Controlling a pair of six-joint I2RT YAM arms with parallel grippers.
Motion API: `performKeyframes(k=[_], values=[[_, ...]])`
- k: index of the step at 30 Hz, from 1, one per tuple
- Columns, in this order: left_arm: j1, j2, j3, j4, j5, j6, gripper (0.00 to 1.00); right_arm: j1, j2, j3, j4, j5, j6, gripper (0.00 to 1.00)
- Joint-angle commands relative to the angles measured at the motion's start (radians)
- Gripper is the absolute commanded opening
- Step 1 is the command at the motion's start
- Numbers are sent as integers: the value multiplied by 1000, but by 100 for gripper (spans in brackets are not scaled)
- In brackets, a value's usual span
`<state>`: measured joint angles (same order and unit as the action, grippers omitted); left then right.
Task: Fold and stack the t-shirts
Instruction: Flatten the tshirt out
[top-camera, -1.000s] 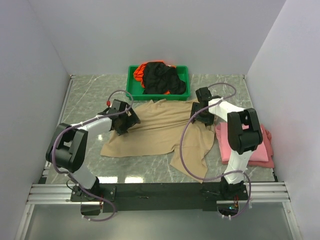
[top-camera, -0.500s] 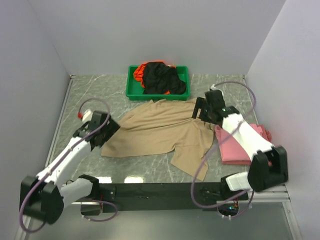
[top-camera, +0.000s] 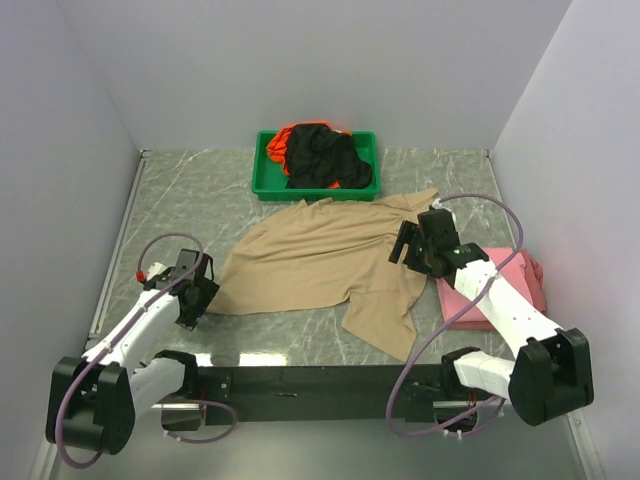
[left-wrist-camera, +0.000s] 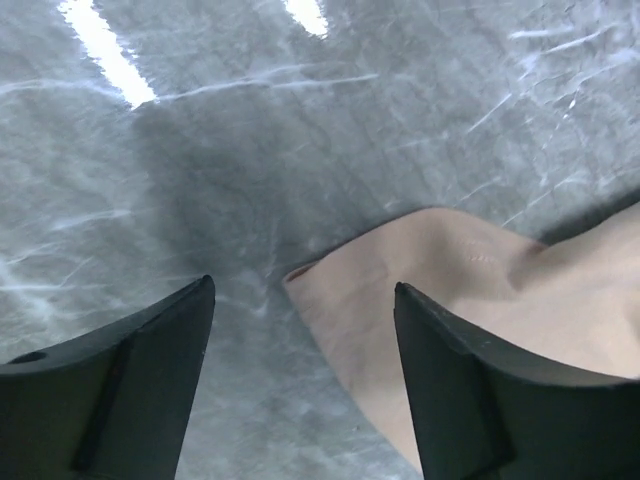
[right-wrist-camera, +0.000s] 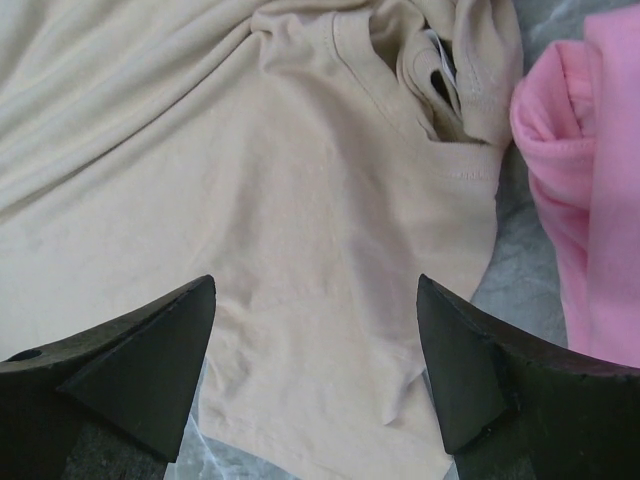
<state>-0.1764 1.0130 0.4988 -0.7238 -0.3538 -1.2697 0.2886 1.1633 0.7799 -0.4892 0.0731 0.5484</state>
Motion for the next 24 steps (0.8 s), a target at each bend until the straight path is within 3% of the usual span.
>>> performKeyframes(k=[1,8,11,12,18,24], values=[[8,33,-9,84,39,16,75,3,-51,-18,3,-7,24,88],[9,78,-60,132,84,24,55,3,-70,-28,-77,71,62,88],[9,61,-66,145,88,29,27,3,-73,-30,-114,82,77,87],[9,56,-69,153,91,32,1,3,-76,-28,-142,89,81,87],[9,-17,-83,169,99,59,1,23,-129,-39,-329,110,107,87],[9,-142,-66,121,61,73,1,253,-148,-50,-502,97,245,87]])
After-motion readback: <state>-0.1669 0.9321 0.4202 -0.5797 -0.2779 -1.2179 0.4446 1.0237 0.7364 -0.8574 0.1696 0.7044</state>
